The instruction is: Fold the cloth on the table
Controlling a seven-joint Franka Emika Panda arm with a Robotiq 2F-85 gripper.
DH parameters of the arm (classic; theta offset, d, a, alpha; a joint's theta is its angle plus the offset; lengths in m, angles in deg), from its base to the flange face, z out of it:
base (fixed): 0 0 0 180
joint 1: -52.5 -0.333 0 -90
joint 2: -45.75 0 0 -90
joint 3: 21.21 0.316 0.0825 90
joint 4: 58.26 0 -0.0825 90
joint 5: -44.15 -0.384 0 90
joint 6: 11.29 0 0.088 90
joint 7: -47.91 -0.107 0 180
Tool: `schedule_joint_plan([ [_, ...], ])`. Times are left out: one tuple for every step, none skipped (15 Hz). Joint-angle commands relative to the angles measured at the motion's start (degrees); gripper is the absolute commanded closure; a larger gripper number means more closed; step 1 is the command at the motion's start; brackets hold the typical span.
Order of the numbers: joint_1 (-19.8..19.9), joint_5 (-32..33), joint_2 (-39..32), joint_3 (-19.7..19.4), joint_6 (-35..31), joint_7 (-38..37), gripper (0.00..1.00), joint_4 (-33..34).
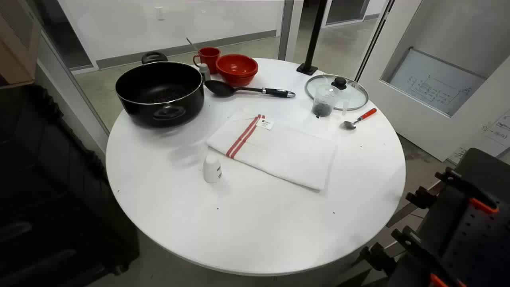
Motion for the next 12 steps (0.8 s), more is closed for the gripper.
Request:
schedule_joint_plan([
  [0.0,0.0,0.0,0.0,0.1,0.0,0.0,0.1],
  [0.0,0.0,0.0,0.0,0.1,0.0,0.0,0.1],
  [0.0,0.0,0.0,0.0,0.1,0.0,0.0,0.1],
  [0.0,0.0,0.0,0.0,0.1,0.0,0.0,0.1],
  [0.0,0.0,0.0,0.0,0.1,0.0,0.0,0.1],
  [0.0,0.0,0.0,0.0,0.1,0.0,0.0,0.1],
  [0.0,0.0,0.0,0.0,0.1,0.0,0.0,0.1],
  [0.0,0.0,0.0,0.0,0.1,0.0,0.0,0.1],
  [0.0,0.0,0.0,0.0,0.1,0.0,0.0,0.1],
  [-0.2,-1.5,0.5,-0.4,-2.3,-0.1,0.0,-1.7],
  [-0.3,-3.3,1.0,-1.0,-5.2,-0.2,0.0,-3.5],
  [-0.1,-5.4,1.4,-1.7,-9.7,-0.5,0.0,-6.2],
])
